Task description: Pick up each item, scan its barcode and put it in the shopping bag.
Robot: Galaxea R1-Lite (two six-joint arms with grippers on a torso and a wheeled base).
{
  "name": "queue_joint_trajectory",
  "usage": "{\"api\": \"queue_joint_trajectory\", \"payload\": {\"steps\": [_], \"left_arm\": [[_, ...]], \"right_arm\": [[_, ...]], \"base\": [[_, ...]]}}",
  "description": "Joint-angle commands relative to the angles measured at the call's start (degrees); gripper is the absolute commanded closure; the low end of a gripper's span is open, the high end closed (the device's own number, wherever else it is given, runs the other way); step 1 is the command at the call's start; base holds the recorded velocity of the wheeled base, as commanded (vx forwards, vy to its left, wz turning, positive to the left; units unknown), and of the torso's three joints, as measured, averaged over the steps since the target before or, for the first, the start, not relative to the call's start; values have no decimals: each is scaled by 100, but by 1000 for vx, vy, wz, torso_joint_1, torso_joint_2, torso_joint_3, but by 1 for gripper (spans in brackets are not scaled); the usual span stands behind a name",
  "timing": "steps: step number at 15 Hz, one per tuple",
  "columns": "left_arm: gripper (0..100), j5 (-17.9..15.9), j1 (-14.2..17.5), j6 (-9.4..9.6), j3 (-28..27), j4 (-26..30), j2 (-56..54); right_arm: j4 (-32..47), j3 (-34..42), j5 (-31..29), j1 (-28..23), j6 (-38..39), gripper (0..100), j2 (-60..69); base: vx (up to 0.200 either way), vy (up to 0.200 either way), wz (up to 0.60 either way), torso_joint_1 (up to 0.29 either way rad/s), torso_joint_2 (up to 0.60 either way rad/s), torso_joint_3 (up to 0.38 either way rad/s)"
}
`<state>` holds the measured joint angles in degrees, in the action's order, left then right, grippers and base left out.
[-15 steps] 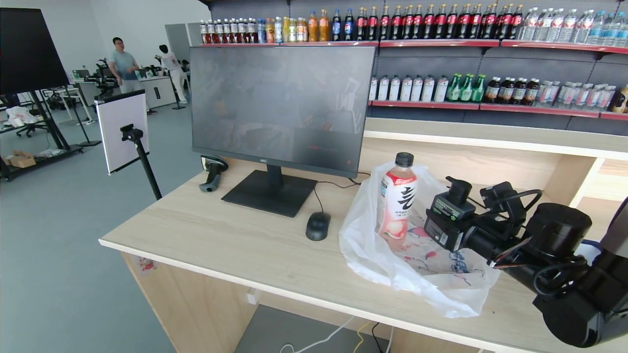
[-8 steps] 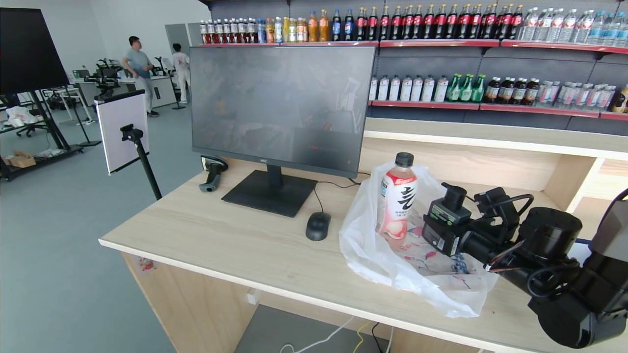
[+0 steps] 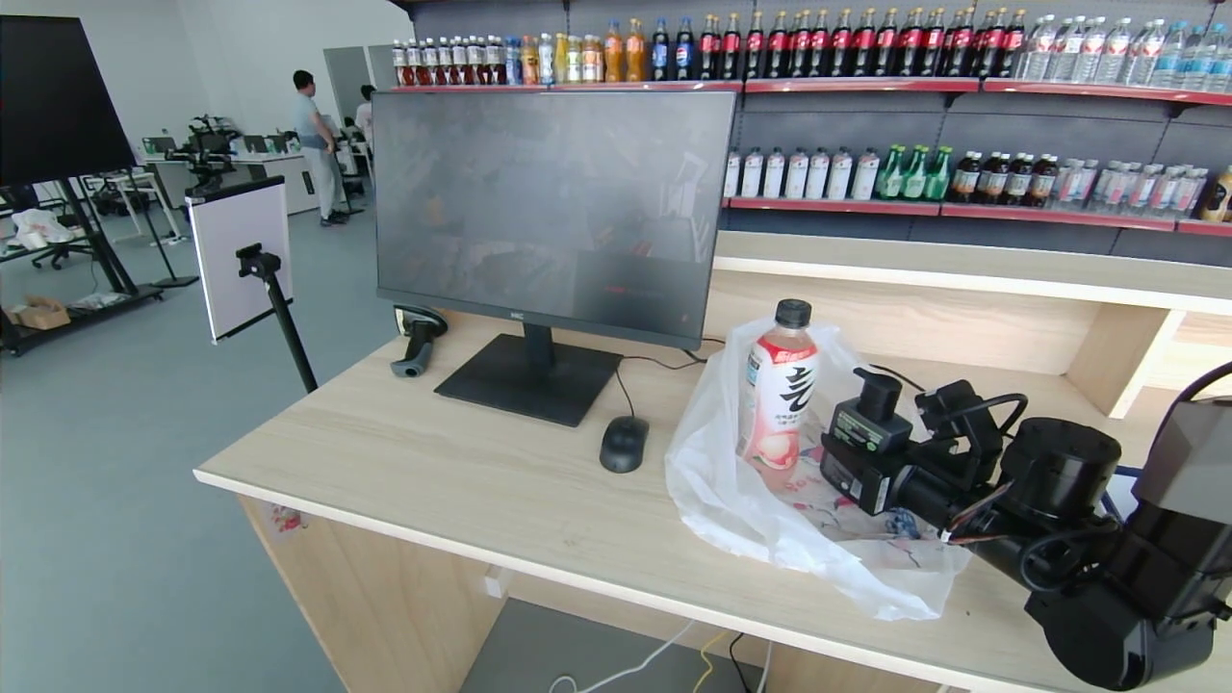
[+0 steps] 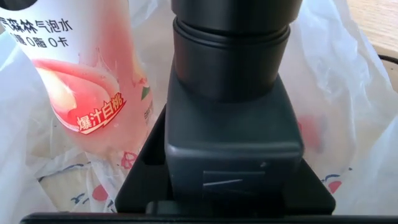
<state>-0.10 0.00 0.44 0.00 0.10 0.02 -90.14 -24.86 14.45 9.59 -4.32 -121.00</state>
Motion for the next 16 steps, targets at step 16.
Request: {"api": "queue_joint_trajectory", "payload": {"steps": [16], "left_arm": [[0,1,0,9,0,-1,-2]], "right_arm": [[14,130,6,333,10,100,-239]], "base": [[0,0,0,0,0,0]]}}
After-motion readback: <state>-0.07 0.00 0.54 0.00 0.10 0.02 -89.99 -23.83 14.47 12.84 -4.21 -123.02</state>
